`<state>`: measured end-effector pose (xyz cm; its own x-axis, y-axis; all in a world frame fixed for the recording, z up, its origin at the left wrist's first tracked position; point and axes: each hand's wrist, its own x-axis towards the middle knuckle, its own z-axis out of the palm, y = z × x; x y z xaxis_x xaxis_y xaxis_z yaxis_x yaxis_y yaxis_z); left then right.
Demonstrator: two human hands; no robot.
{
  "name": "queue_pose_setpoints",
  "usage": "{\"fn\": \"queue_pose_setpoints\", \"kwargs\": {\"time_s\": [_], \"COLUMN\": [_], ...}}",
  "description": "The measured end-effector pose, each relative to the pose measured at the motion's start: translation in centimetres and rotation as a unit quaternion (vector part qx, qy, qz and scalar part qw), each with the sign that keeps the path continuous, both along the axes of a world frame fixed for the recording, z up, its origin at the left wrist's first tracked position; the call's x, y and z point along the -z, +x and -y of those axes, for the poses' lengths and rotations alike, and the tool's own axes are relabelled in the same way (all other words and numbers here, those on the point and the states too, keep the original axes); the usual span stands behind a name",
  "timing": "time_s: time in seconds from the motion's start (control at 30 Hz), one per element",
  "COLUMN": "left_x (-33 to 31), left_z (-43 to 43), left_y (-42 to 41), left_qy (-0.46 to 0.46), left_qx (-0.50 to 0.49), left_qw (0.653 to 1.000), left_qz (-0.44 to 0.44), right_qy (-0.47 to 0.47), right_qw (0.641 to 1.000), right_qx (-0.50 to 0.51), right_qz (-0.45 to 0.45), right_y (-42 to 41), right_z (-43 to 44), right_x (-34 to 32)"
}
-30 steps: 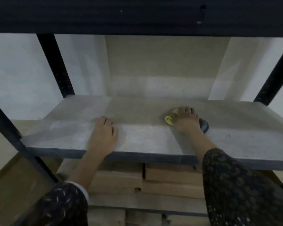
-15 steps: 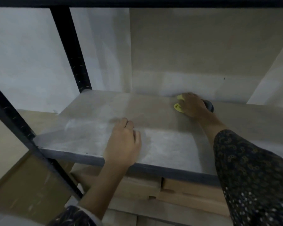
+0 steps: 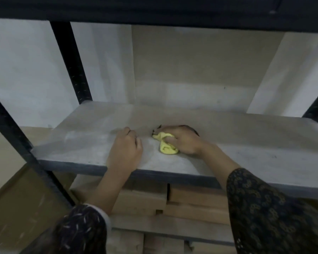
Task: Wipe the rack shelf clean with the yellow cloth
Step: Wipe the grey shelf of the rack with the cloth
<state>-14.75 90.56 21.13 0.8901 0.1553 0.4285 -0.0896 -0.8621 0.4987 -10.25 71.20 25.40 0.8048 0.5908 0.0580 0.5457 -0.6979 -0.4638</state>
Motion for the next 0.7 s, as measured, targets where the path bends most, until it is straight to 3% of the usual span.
{"fn": "queue_pose_setpoints", "kwargs": {"time_s": [0.3, 0.53, 0.6, 0.7], "left_x": [-0.5, -0.8, -0.7, -0.3], "left_z": [0.2, 0.2, 0.1, -0.2], "left_y": [-0.4, -0.6, -0.6, -0.4], "left_qy": [0.018, 0.016, 0.015, 0.007], "left_qx": [0.007, 0.022, 0.023, 0.035], "left_qw": [1.0, 0.999, 0.999, 0.999], "left_qz": [-0.016, -0.029, -0.021, -0.015], "right_qy": [0.12, 0.197, 0.242, 0.243], "right_qw": [0.988, 0.971, 0.958, 0.9], "right_qx": [0.021, 0.065, 0.148, 0.347], "right_qz": [-0.099, -0.116, -0.048, 0.106], "right_y": [-8.3, -13.1, -13.0, -9.1], "right_z": [1.0, 1.9, 3.0, 5.5], "right_x": [-0.3, -1.8, -3.1, -4.1]}}
